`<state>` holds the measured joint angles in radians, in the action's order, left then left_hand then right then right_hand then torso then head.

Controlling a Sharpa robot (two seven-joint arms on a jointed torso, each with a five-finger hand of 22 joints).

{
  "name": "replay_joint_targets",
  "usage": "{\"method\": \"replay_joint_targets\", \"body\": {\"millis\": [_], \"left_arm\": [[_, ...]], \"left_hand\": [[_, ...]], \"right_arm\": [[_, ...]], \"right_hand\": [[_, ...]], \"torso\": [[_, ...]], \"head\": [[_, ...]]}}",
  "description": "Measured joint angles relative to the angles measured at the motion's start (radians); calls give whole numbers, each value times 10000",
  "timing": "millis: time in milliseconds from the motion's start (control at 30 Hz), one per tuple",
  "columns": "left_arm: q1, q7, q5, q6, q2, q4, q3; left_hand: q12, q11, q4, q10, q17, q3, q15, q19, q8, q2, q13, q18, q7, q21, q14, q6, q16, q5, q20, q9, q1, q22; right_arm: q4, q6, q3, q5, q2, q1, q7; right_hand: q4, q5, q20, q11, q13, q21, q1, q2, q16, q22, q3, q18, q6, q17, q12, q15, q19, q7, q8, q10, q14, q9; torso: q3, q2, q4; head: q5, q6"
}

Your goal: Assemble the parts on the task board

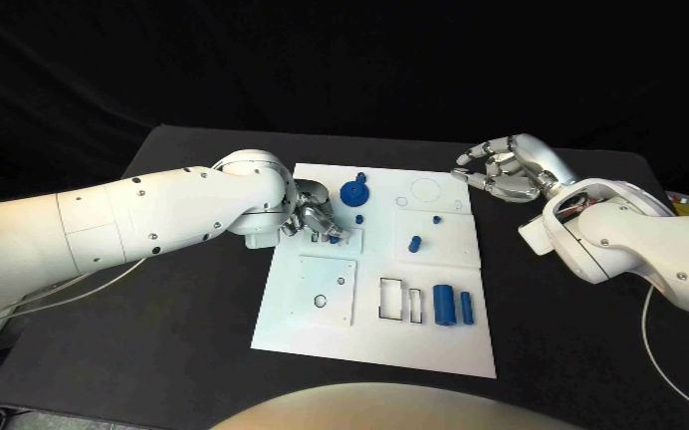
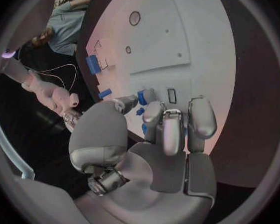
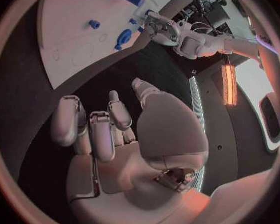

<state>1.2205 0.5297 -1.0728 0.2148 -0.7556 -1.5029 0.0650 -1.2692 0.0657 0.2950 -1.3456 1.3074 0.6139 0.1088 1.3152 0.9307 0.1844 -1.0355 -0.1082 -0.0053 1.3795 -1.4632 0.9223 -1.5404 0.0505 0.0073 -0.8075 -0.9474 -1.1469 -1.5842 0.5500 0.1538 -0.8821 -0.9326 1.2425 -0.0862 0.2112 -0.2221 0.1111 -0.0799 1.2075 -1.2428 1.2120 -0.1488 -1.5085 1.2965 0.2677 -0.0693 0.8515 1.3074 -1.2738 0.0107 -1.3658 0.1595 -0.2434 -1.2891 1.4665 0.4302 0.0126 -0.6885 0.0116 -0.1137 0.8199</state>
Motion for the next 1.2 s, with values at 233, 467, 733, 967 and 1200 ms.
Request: {"method": "replay_joint_targets", "body": {"millis": [233,467,733,967,1200], "left_arm": [[-2,-8,-6,-6,-12,-3,-2],[-4,-11,-17,-32,-108,-91,-54],[-4,-11,-58,-91,-290,-240,-135],[0,-11,-90,-96,-343,-280,-174],[0,-11,-105,-79,-339,-244,-182]], "left_hand": [[0,0,-14,0,0,-216,0,0,-39,13,-19,-1,0,0,0,0,0,0,0,0,118,0],[0,0,-26,0,0,-470,0,0,-39,28,-18,0,-1,0,0,0,0,-1,0,1,212,1],[0,0,1,0,0,-497,0,0,-39,27,17,0,-1,0,0,0,0,-1,0,2,212,18],[0,0,-27,0,0,-524,0,-1,-39,0,16,0,0,-1,0,0,0,-2,0,-10,185,18],[0,0,-27,0,0,-524,0,-1,-39,-152,1,0,0,-1,0,0,0,-2,0,-40,-239,5]], "right_arm": [[0,0,0,-1,-8,0,0],[-1,1,0,-1,-23,-6,0],[-9,1,0,-1,-49,-18,0],[-17,1,0,-1,-64,-24,0],[-23,0,0,-1,-72,-26,5]], "right_hand": [[72,5,-2,0,-9,36,-41,-41,4,-10,-72,1,-31,0,0,0,2,31,0,0,0,9],[138,54,-37,0,-23,37,-41,-41,40,-20,-138,0,-31,-1,0,0,37,31,-39,0,0,8],[166,54,-36,0,-22,36,-40,-41,40,-34,-166,0,-31,-1,0,0,37,31,-39,0,0,8],[166,54,-36,0,-22,36,-40,-40,40,-34,-166,0,-31,-1,0,0,36,31,-39,0,0,7],[193,54,-36,0,-22,36,-40,-41,40,-34,-194,-1,-31,-1,0,0,36,31,-39,0,0,7]], "torso": [[0,0,-3],[-2,1,-1],[2,3,0],[2,3,-5],[8,3,-6]], "head": [[9,4],[7,8],[12,-5],[12,-12],[15,-6]]}}
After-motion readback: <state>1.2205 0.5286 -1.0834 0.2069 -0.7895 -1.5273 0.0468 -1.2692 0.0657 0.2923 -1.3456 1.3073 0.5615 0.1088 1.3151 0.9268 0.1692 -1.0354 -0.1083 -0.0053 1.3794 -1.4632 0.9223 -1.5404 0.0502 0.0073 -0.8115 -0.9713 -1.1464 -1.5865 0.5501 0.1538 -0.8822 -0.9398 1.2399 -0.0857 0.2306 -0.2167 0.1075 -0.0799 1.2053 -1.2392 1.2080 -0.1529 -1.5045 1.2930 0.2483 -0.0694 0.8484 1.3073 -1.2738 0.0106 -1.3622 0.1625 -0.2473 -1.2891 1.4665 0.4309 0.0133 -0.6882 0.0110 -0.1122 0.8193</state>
